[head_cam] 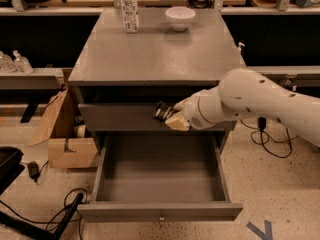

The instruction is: Pick rxbar chocolate from middle drawer and place on counter

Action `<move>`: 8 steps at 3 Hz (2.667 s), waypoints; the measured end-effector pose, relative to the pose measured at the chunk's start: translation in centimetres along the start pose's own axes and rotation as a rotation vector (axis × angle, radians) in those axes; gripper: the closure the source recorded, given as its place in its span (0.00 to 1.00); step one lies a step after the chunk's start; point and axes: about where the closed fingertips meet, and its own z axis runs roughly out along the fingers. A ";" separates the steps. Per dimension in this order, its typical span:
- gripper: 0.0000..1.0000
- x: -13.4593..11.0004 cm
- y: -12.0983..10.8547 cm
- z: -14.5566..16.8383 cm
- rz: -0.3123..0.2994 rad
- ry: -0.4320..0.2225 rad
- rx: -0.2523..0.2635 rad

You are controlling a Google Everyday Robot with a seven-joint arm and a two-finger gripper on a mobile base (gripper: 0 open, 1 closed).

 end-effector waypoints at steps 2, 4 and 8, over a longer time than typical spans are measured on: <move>1.00 -6.3 -3.0 -4.9 -0.049 0.032 0.055; 1.00 -12.9 -10.0 -8.8 -0.056 0.127 0.074; 0.75 -14.7 -23.8 -7.7 0.055 0.050 0.178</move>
Offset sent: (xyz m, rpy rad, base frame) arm 0.0435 0.0033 0.1662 -0.1104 -0.0902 -0.0228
